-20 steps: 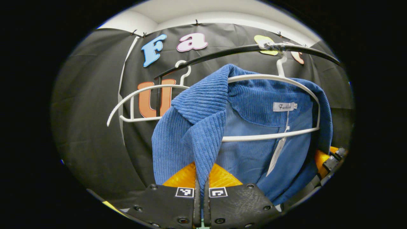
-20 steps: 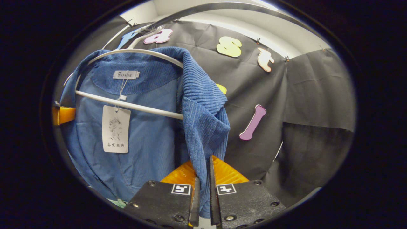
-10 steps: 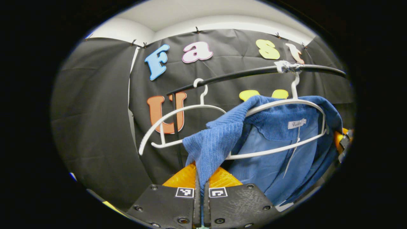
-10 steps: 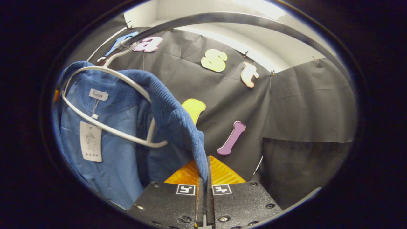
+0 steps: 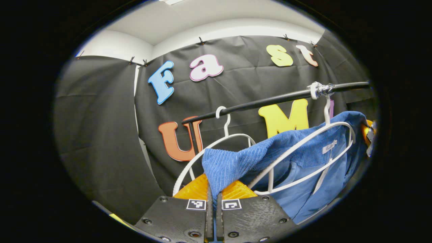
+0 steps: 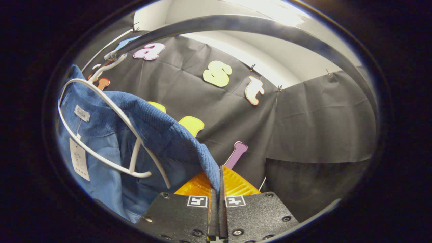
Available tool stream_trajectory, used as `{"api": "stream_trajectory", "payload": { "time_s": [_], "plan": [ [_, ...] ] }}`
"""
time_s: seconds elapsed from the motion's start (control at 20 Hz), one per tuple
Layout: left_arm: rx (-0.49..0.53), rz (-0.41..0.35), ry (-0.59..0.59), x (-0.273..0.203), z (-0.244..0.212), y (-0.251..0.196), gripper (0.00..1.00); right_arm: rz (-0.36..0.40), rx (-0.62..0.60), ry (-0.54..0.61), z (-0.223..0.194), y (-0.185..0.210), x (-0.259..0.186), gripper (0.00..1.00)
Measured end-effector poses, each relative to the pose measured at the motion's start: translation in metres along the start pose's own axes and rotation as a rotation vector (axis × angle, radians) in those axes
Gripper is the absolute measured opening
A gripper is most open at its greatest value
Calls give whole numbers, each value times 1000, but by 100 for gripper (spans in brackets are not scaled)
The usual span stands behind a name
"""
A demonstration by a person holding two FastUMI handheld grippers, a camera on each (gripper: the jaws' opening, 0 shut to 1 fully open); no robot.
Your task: Grasp the clothes on the hanger with both hands and then place them into the laundry hamper below.
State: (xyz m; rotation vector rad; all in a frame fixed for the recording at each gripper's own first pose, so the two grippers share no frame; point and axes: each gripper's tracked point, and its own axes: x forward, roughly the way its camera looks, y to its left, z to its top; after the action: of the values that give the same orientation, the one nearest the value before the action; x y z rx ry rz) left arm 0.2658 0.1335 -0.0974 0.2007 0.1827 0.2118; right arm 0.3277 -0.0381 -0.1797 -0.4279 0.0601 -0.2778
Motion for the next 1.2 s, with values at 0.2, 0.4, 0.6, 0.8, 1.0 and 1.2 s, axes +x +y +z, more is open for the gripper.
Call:
{"api": "stream_trajectory", "payload": {
  "time_s": [0.2, 0.4, 0.6, 0.8, 1.0, 1.2],
  "plan": [
    [40, -87, 20, 20, -7, 0, 8, -3, -21, -34, 1, 6, 15, 6],
    [35, -133, 40, 33, -21, 4, 3, -4, -50, -29, -21, 15, 28, 6],
    [12, -185, 59, 41, -36, -10, 3, 51, -53, 10, -43, 30, 35, 6],
    [0, -204, 70, 43, -53, -18, 3, 80, -70, 43, -62, 40, 32, 6],
    [-40, -194, 90, 38, -68, -20, 3, 104, -53, 81, -80, 43, 28, 7],
    [-72, -187, 115, 21, -88, -21, 3, 152, -41, 136, -101, 53, 13, 7]
  ]
}}
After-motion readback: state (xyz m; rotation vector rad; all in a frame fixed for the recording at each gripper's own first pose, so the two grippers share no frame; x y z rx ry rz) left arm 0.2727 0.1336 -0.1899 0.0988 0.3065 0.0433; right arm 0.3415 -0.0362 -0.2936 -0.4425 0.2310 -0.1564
